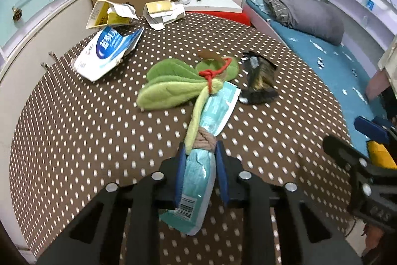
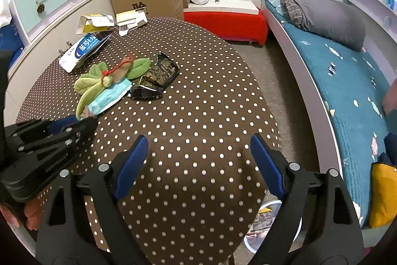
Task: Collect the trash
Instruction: 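Grasp the blue-white toothpaste tube with left gripper while right grasps the green cloth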
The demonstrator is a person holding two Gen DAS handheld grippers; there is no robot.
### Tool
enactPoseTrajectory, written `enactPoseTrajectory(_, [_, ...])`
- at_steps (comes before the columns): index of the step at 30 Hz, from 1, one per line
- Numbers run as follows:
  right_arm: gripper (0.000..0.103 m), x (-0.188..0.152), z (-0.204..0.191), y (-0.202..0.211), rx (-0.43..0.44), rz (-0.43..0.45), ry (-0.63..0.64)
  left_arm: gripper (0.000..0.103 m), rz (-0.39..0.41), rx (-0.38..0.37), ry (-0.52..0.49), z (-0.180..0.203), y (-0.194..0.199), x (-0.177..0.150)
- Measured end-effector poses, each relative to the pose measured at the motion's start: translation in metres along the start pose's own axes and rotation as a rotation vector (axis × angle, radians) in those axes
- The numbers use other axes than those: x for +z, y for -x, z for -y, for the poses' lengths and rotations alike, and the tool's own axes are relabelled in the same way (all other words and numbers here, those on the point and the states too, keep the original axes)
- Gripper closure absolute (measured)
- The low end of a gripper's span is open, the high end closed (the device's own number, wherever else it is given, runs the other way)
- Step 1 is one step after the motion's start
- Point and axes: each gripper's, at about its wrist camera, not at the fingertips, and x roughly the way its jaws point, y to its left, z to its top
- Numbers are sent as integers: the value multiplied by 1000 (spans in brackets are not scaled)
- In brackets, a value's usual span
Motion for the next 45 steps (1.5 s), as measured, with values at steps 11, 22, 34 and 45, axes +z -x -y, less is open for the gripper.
enactPoseTrajectory(11, [20,-18,2,20,-3,11,6,77,-38,-43,-57,1,37,-55])
enactPoseTrajectory(22, [20,-28,7,15,-17,-23,-4,81,-23,28,-77,18,29,-53])
enactPoseTrajectory(34, [20,-27,-16,17,22,-21,32,79,-5,-54,5,-17,71,-82])
enactPoseTrajectory(45, [20,-30,-61,15,78,-31,117,74,-35,10,49,-41,76,-117])
